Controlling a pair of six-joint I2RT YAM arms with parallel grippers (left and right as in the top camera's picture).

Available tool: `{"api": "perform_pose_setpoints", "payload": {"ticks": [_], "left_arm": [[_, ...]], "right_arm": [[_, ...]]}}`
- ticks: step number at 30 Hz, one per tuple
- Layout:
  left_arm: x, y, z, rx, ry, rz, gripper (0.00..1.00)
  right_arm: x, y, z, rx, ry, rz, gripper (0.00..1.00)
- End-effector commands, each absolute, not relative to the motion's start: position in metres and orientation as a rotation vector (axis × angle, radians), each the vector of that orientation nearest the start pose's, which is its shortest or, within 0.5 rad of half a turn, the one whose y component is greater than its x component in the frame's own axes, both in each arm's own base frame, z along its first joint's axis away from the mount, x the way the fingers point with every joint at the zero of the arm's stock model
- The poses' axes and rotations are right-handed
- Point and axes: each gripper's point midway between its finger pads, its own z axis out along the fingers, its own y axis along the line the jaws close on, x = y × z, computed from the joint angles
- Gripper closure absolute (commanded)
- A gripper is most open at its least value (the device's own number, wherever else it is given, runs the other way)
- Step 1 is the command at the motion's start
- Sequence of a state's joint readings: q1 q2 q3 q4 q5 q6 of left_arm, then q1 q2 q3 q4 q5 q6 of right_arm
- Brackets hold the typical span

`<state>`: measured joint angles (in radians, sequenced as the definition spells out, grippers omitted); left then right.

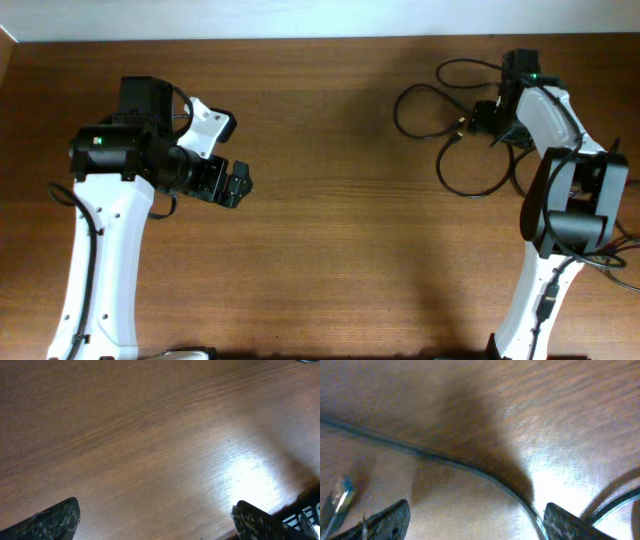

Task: Untangle cables
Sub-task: 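Drag the grasped cable loop up and right with the right gripper, then release the loop at the upper right and pull the right gripper back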

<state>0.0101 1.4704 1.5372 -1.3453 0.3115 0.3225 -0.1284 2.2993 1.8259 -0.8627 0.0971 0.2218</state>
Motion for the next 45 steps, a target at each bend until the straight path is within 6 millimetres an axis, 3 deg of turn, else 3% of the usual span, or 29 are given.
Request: {"api": "perform_pose_setpoints", "payload": {"ticks": [1,4,7,10,16,24,29,33,38,39,45], "left_arm": [[0.303,-0.050,0.223,0.511,2.735,-0.380,0.01],[0.303,-0.050,0.223,0.511,2.735,-0.380,0.01],[0.303,-0.050,0.223,0.511,2.735,-0.380,0.01],[0.303,-0.050,0.223,0.511,2.735,-0.380,0.01],[0.303,-0.050,0.223,0.511,2.735,-0.380,0.01],[0.303,-0.050,0.223,0.511,2.735,-0.380,0.01],[0.303,-0.050,0.223,0.511,2.735,-0.380,0.01],[0.303,-0.050,0.223,0.511,2.735,-0.380,0.01],[0.303,-0.050,0.223,0.511,2.735,-0.380,0.01],[0.303,-0.050,0.223,0.511,2.735,-0.380,0.01],[0.303,-0.050,0.223,0.511,2.735,-0.380,0.01]], "right_arm": [[0.510,-0.068,0.061,0.411,2.809,-0.038,0.15],[0.500,-0.067,0.102,0.358,2.814,-0.041,0.15],[0.478,-0.062,0.125,0.320,2.871,-0.050,0.14],[0.445,-0.050,0.126,0.320,2.995,-0.043,0.13],[0.415,-0.012,0.127,0.288,3.119,-0.039,0.13],[0.367,-0.005,0.162,0.321,3.203,-0.060,0.13],[0.345,0.009,0.147,0.271,3.219,-0.067,0.14],[0.318,0.018,0.125,0.293,3.110,-0.006,0.13],[0.289,0.015,0.075,0.398,3.075,-0.006,0.14],[0.287,0.015,0.068,0.401,3.078,-0.007,0.17],[0.289,0.007,0.040,0.447,3.018,-0.063,0.17]]}}
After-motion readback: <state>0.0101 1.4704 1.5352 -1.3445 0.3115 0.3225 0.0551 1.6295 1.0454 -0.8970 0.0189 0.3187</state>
